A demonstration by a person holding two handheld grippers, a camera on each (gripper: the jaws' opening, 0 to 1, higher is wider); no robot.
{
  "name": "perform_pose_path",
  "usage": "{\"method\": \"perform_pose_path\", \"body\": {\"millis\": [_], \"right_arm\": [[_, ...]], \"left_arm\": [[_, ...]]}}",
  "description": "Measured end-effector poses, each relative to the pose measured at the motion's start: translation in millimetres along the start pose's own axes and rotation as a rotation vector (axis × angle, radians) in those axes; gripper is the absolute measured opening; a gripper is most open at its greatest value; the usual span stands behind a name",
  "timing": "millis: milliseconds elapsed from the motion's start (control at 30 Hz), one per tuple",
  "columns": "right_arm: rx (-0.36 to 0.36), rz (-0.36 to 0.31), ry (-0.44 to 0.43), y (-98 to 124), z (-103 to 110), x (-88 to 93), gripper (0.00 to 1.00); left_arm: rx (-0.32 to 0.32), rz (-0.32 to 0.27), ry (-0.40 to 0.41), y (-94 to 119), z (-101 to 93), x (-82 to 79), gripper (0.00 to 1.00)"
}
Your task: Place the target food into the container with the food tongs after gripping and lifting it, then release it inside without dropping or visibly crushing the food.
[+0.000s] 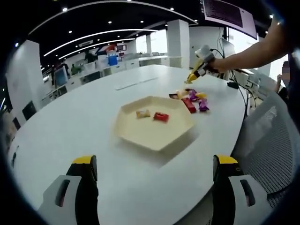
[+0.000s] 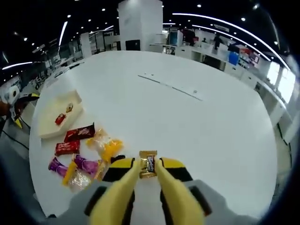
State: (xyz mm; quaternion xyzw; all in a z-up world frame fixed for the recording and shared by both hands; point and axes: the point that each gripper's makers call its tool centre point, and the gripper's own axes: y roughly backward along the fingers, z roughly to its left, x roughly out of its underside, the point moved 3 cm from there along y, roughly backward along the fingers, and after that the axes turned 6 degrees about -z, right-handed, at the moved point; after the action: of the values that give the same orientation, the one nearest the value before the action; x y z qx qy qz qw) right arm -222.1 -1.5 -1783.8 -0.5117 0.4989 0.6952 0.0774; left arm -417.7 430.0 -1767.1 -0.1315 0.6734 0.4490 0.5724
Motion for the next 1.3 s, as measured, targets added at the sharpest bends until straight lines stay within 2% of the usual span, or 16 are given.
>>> {"method": "perform_pose_path", "body": {"millis": [267,767,1100,1300], "right_arm": [[0.013,-0.007,-0.013,7.3,-1.2,-7.5,0.19],[0.002,-0.012,0.012,12.7,16.3,-29.4,0.2],[-0.041,-0.051,0.042,5.4,51.0,-64.4,0.2],[-0.089,-0.076,0.074,-5.3,86.7,-90.0,0.2]], "left_arm": [[-0.001,-0.006,-0.001,0.1,-0.1,-1.0,1.0],[-0.013,-0.031,0.006,1.8,1.7,-5.4,1.0],[-0.014,-0.052,0.01,3.5,1.4,-9.4,1.0],[-0.021,-0.057,0.007,3.7,2.8,-10.3,1.0]]}}
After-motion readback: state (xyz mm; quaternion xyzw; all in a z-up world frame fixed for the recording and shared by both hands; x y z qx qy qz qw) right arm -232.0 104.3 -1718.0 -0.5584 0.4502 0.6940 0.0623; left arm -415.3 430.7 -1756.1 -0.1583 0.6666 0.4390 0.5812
